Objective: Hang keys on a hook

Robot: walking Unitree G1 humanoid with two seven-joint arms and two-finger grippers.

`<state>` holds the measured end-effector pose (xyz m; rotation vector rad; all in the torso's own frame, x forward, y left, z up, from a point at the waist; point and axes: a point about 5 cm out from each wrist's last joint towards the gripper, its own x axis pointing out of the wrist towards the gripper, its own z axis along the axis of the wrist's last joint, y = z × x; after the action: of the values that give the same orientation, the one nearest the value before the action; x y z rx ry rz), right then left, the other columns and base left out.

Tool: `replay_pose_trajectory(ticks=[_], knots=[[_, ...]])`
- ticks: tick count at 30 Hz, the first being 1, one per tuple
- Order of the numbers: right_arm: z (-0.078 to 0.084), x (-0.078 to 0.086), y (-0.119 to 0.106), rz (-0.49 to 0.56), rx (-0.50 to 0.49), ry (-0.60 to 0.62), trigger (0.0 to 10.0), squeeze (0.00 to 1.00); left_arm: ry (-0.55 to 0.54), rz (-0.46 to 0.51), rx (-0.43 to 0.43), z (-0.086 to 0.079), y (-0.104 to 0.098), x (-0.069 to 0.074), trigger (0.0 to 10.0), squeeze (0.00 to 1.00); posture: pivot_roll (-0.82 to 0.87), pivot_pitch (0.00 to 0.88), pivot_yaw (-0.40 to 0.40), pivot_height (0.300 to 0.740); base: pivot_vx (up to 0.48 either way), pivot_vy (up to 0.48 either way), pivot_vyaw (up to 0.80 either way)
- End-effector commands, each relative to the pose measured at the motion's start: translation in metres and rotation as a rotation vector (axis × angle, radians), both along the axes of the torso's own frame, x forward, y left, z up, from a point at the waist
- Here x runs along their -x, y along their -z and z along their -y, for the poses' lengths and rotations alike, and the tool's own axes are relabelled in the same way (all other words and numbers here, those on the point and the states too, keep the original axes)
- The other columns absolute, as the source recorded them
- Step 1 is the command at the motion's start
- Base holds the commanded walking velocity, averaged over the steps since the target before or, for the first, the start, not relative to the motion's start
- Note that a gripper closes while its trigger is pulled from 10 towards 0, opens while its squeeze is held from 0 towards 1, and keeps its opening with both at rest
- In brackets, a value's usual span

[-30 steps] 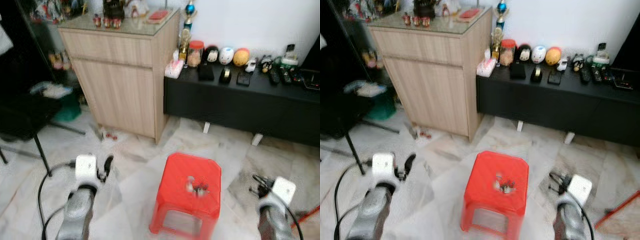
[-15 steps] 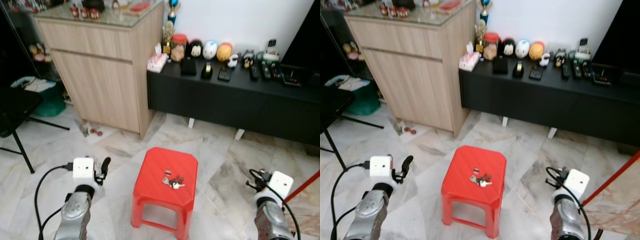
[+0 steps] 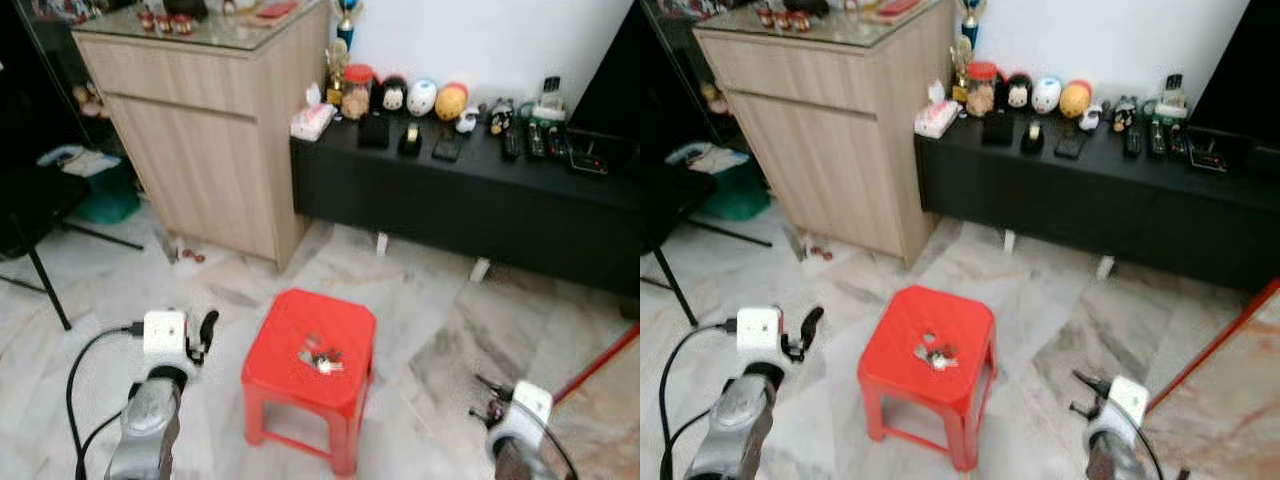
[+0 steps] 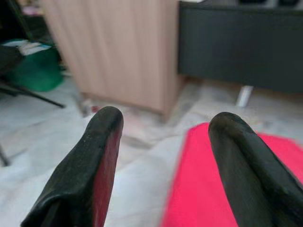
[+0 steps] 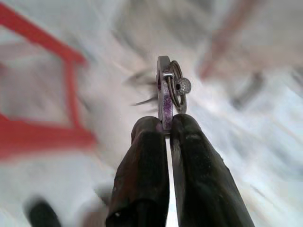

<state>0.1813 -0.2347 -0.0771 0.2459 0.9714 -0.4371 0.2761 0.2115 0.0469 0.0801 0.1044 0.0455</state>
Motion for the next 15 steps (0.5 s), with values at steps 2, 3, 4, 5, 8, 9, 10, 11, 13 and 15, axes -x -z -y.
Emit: replay_pose_trajectory(ticks=[2, 3, 4, 5, 8, 9, 10, 11, 13, 15], knots=[[-0.006, 0.015, 0.009, -0.098, -0.004, -0.043, 10.0, 0.00, -0.009, -0.007, -0.019, -0.005, 0.001, 0.001, 10.0, 0.00, -0.10, 0.041, -0.049, 0.740, 0.000, -0.266, 0.00], [-0.006, 0.015, 0.009, -0.098, -0.004, -0.043, 10.0, 0.00, -0.009, -0.007, -0.019, -0.005, 0.001, 0.001, 10.0, 0.00, -0.10, 0.041, -0.049, 0.740, 0.000, -0.266, 0.00], [-0.008, 0.031, 0.016, -0.165, -0.012, -0.036, 10.0, 0.00, -0.009, -0.006, -0.019, -0.005, 0.001, 0.001, 10.0, 0.00, -0.10, 0.041, -0.049, 0.740, 0.000, -0.262, 0.00], [-0.008, 0.031, 0.016, -0.165, -0.012, -0.036, 10.0, 0.00, -0.009, -0.006, -0.019, -0.005, 0.001, 0.001, 10.0, 0.00, -0.10, 0.041, -0.049, 0.740, 0.000, -0.262, 0.00], [-0.014, 0.045, 0.023, -0.173, -0.045, -0.005, 10.0, 0.00, -0.009, -0.041, -0.003, -0.005, 0.008, 0.004, 10.0, 0.00, -0.10, 0.039, -0.044, 0.740, 0.000, -0.086, 0.00], [-0.015, 0.047, 0.023, -0.175, -0.047, -0.011, 10.0, 0.00, -0.007, -0.057, -0.003, -0.005, 0.011, 0.005, 10.0, 0.00, -0.10, 0.039, -0.044, 0.740, 0.000, 0.000, 0.00], [-0.015, 0.047, 0.023, -0.170, -0.048, -0.009, 10.0, 0.00, -0.005, -0.094, -0.003, -0.005, 0.019, 0.009, 10.0, 0.00, -0.10, 0.037, -0.042, 0.740, 0.000, 0.000, 0.00], [-0.014, 0.046, 0.023, -0.171, -0.046, -0.006, 10.0, 0.00, -0.005, -0.121, -0.006, -0.006, 0.025, 0.011, 10.0, 0.00, -0.10, 0.037, -0.042, 0.740, 0.000, 0.000, 0.00], [-0.012, 0.044, 0.022, -0.166, -0.042, -0.001, 10.0, 0.00, -0.011, -0.190, -0.008, -0.008, 0.038, 0.018, 10.0, 0.00, -0.10, 0.037, -0.042, 0.740, 0.000, 0.000, -0.29], [-0.011, 0.041, 0.020, -0.154, -0.042, -0.001, 10.0, 0.00, -0.032, -0.274, -0.006, -0.012, 0.053, 0.028, 10.0, 0.00, -0.10, 0.028, -0.038, 0.740, 0.000, 0.000, -0.71]])
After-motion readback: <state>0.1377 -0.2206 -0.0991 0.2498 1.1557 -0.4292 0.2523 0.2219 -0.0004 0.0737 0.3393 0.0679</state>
